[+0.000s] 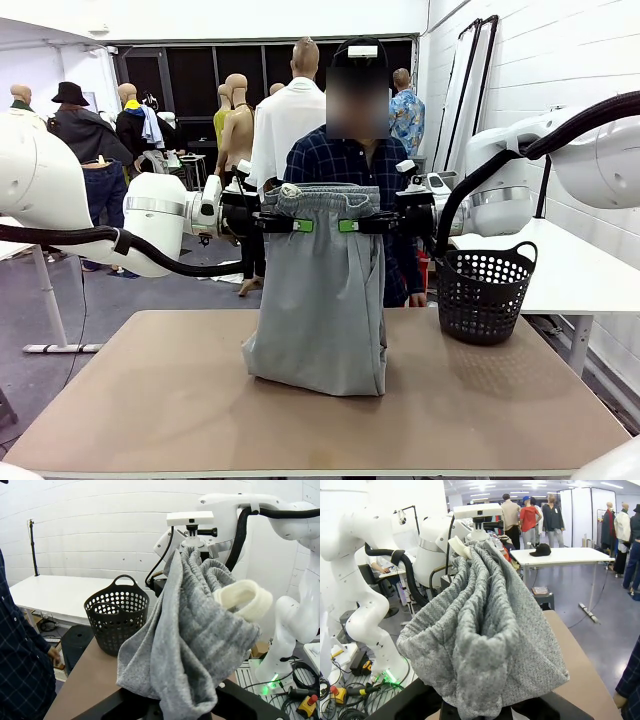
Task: Fold the training pants.
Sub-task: Fold the Training pants in half.
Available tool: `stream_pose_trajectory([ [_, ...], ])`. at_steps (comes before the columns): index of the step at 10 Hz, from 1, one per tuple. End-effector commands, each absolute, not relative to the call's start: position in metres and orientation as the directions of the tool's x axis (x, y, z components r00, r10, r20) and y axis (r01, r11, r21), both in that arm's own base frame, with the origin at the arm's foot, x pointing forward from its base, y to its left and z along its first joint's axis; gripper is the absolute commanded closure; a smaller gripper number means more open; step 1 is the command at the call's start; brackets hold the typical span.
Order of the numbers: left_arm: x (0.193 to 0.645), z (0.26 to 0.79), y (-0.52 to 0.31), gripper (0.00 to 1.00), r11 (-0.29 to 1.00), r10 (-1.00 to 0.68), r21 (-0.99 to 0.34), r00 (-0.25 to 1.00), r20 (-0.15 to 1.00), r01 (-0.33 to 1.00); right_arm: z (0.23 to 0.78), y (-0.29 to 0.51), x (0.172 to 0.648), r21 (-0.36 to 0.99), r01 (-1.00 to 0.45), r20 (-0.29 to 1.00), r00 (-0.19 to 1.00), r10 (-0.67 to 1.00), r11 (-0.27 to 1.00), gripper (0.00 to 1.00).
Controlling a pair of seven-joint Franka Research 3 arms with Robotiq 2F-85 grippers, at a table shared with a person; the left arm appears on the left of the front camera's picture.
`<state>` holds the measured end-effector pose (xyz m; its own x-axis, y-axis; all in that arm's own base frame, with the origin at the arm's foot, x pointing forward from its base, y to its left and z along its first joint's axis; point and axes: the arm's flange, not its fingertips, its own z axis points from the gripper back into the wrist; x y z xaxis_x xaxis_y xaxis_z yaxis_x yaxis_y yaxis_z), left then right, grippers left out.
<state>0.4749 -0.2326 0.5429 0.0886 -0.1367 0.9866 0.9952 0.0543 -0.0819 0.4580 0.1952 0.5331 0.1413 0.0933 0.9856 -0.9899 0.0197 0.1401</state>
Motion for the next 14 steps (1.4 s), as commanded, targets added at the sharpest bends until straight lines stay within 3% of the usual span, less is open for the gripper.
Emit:
stream_pose_trajectory([
  [1, 0.470, 0.545, -0.231, 1.00, 0.044, -0.104, -0.067, 0.071, 0.992, 0.997, 0.536, 0.197, 0.456, 0.138, -0.990, 0.986, 0.139, 0.087, 0.013, 1.00],
  [8, 0.475, 0.543, -0.233, 1.00, 0.054, -0.137, -0.082, 0.089, 0.987, 0.995, 0.533, 0.195, 0.458, 0.140, -0.990, 0.986, 0.141, 0.093, 0.020, 1.00],
  [14, 0.490, 0.560, -0.216, 1.00, 0.148, -0.183, -0.112, 0.138, 0.973, 0.983, 0.546, 0.220, 0.495, 0.121, -0.990, 0.982, 0.109, 0.155, -0.067, 1.00],
])
